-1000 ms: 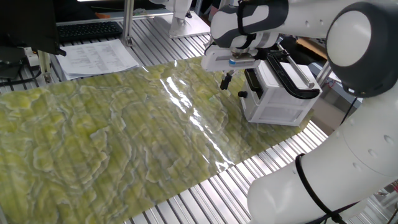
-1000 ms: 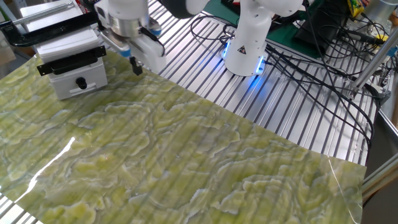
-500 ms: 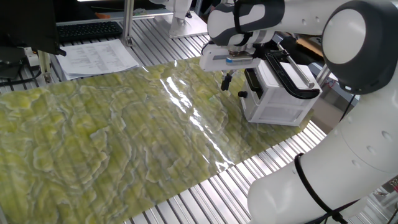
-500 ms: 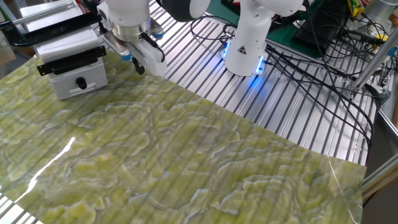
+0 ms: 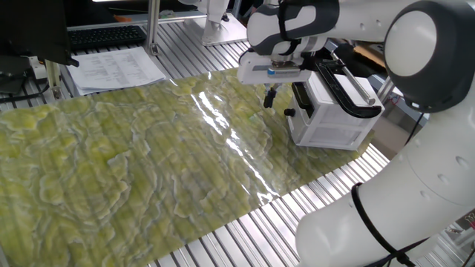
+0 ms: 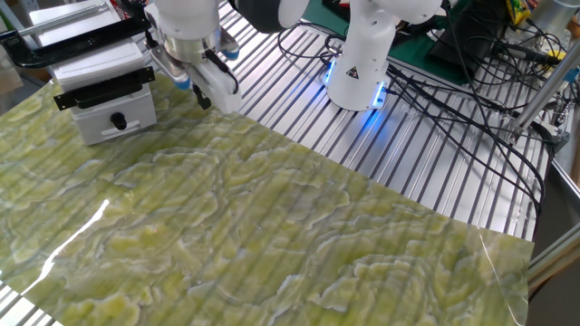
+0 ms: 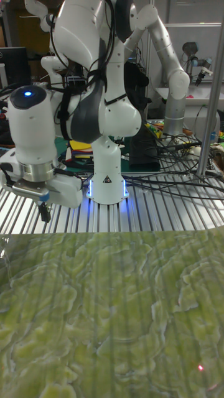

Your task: Grasp the handle and close the drawer

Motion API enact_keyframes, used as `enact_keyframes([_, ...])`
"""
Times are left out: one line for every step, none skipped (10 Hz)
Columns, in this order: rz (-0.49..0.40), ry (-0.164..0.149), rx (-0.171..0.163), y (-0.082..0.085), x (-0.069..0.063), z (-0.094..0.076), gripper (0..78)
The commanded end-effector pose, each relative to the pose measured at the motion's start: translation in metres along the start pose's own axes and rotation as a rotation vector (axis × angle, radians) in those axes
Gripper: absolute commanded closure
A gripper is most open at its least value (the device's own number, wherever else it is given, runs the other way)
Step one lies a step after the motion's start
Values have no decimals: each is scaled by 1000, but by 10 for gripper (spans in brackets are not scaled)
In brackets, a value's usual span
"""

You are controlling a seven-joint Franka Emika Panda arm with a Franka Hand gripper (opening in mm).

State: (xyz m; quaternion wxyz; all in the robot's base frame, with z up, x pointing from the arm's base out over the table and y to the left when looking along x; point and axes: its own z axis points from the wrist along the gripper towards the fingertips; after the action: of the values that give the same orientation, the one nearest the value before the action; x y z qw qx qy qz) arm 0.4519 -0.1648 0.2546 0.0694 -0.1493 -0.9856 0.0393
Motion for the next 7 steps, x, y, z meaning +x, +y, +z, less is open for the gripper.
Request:
enact_keyframes([-75,-18,32,115,19,0,764])
enact_keyframes([-105,-41,24,140,37,1,764])
enact_keyframes([-158,-29,-29,157,55,2,764])
enact_keyframes([-179,-16,-108,173,75,3,764])
enact_keyframes([-182,-24,-105,178,82,1,764])
enact_keyframes([-255,-28,-71,196,105,-11,764])
enact_keyframes([-271,-28,-79,204,117,-20,764])
